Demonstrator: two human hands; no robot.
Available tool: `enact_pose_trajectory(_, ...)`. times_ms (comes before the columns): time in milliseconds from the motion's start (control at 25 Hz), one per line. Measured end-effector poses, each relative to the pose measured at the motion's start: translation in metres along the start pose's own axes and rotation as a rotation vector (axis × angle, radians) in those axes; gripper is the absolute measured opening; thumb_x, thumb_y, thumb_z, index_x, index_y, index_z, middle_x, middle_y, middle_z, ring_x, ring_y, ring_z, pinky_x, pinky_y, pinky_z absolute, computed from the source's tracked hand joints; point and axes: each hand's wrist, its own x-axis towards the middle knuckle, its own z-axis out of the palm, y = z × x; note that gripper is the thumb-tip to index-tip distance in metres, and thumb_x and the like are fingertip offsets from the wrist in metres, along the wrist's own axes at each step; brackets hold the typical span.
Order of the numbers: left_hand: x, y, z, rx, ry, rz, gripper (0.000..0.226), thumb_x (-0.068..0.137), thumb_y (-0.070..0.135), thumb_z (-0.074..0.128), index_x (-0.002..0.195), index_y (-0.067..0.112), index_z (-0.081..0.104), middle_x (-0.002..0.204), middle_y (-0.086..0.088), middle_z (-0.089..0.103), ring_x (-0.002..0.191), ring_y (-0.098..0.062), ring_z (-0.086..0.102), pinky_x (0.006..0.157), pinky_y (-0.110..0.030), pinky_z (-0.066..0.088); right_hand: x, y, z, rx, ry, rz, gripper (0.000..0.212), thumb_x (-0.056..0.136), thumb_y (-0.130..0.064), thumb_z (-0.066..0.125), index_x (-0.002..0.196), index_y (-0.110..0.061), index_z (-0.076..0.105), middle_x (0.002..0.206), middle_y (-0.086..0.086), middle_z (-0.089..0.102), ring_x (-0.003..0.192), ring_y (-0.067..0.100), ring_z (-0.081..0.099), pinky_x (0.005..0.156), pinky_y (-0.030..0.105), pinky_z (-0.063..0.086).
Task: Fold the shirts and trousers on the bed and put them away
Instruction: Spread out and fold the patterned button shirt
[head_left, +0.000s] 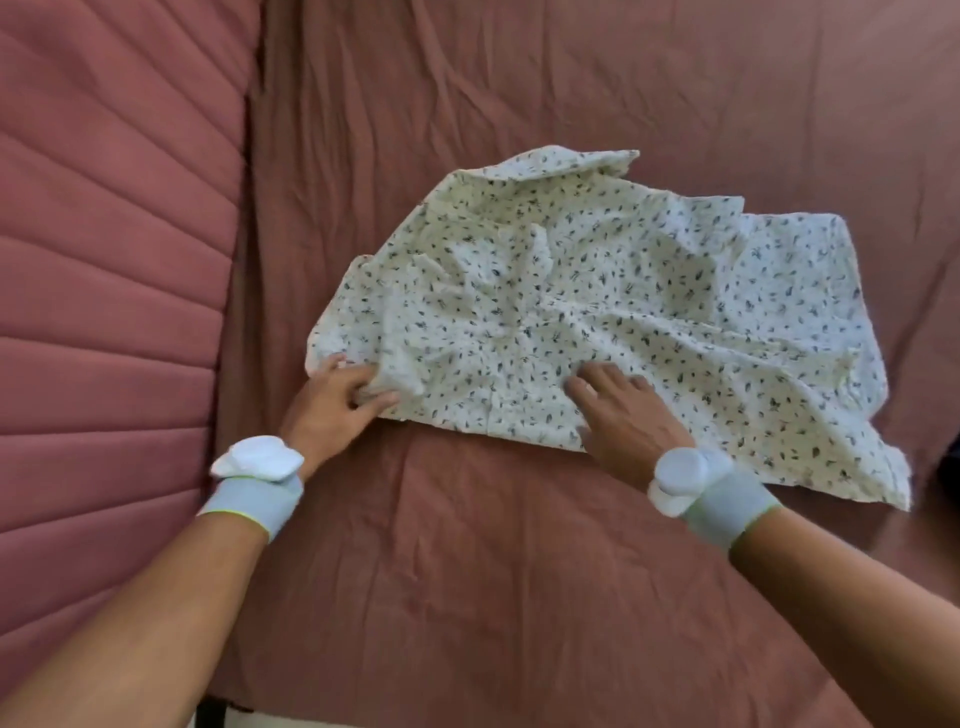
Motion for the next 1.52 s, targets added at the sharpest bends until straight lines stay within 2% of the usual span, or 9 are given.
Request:
enact_pose_trajectory(120,-0.008,0.037,0.018,0.069,-0.175,0.301,0.025,0.089,0.043,0.063,0.086,0.019,0.071,0.081,0.001,0.066,0.091,-0.014,0.059,0.094,-0.027,0.044,0.054,-0.07,-0.023,-0.093,0.313,-0.327,0.058,0.086,-0.004,0.042,0.143,-0.014,0.035,0.146,0.014,0.044,0.141,0.035,0.032,0.113,0.058,0.016)
enact_pose_trajectory(400,0.021,0.001,0.0,0.439,-0.351,0.346,0.086,0.071,0.03,0.085,0.145,0.032,0.041,0.14,0.006,0.044,0.124,-0.015,0.039,0.111,-0.035,0.03,0.028,-0.082,-0.038,-0.183,-0.429,-0.229,0.022,0.095,-0.005,0.044,0.107,-0.008,0.062,0.099,0.006,0.068,0.087,0.023,0.067,0.069,0.029,0.049)
enact_pose_trajectory(560,0.064,0.018,0.017,0.624,-0.323,0.399,0.047,0.083,0.006,0.065,0.124,0.029,0.061,0.157,0.003,0.03,0.15,-0.024,0.01,0.118,-0.046,0.008,0.012,-0.047,-0.061,0.1,-0.451,-0.052,0.026,0.093,-0.01,0.043,0.112,-0.013,0.061,0.102,0.008,0.064,0.093,0.026,0.063,0.078,0.037,0.053)
enact_pose_trajectory(680,0.093,0.045,0.001,0.252,-0.361,0.299,0.036,0.083,0.001,0.054,0.103,0.027,0.067,0.121,-0.009,0.063,0.126,-0.035,0.051,0.102,-0.044,0.04,0.016,0.004,-0.096,0.015,-0.171,0.282,0.033,0.094,-0.009,0.036,0.116,-0.018,0.059,0.092,0.006,0.063,0.084,0.029,0.064,0.074,0.036,0.054)
enact_pose_trajectory(800,0.14,0.148,-0.056,0.064,0.049,0.256,0.025,0.083,0.029,0.037,0.098,0.021,0.056,0.086,-0.014,0.065,0.08,-0.036,0.063,0.068,-0.044,0.049,0.004,0.051,-0.165,-0.111,0.27,0.53,0.029,0.096,-0.01,0.034,0.117,-0.014,0.054,0.081,0.009,0.064,0.073,0.032,0.062,0.066,0.035,0.044)
enact_pose_trajectory(1120,0.151,0.365,-0.303,-0.129,0.829,0.656,0.015,0.088,0.033,0.053,0.097,0.027,0.064,0.09,0.011,0.067,0.079,-0.003,0.06,0.079,-0.027,0.043,-0.048,0.076,-0.406,-0.309,1.199,0.533,0.034,0.097,-0.027,0.043,0.128,-0.025,0.055,0.069,0.012,0.064,0.054,0.029,0.054,0.089,0.045,0.039)
enact_pose_trajectory(1240,0.096,0.382,-0.353,-0.078,0.592,0.784,0.014,0.089,0.038,0.056,0.076,0.04,0.053,0.07,0.042,0.056,0.066,0.018,0.049,0.064,-0.013,0.038,-0.077,0.069,-0.428,-0.417,1.368,0.476,0.035,0.091,-0.019,0.052,0.124,-0.027,0.059,0.064,0.008,0.066,0.049,0.026,0.05,0.081,0.038,0.043)
enact_pose_trajectory(1360,0.055,0.335,-0.319,0.172,0.138,0.649,0.045,0.08,0.057,0.048,0.073,0.018,0.068,0.059,0.025,0.061,0.056,0.009,0.052,0.054,-0.011,0.036,-0.091,0.071,-0.359,-0.512,1.355,0.338,0.05,0.08,-0.005,0.052,0.124,-0.026,0.06,0.066,0.006,0.065,0.047,0.023,0.042,0.066,0.031,0.039)
enact_pose_trajectory(1520,-0.02,0.196,-0.119,0.436,-0.371,0.267,0.053,0.078,0.068,0.051,0.102,0.027,0.072,0.1,0.007,0.073,0.095,-0.016,0.068,0.084,-0.025,0.05,-0.12,0.051,-0.138,-0.359,0.554,0.189,0.061,0.083,-0.01,0.029,0.142,-0.015,0.045,0.112,0.017,0.067,0.091,0.036,0.066,0.078,0.044,0.048)
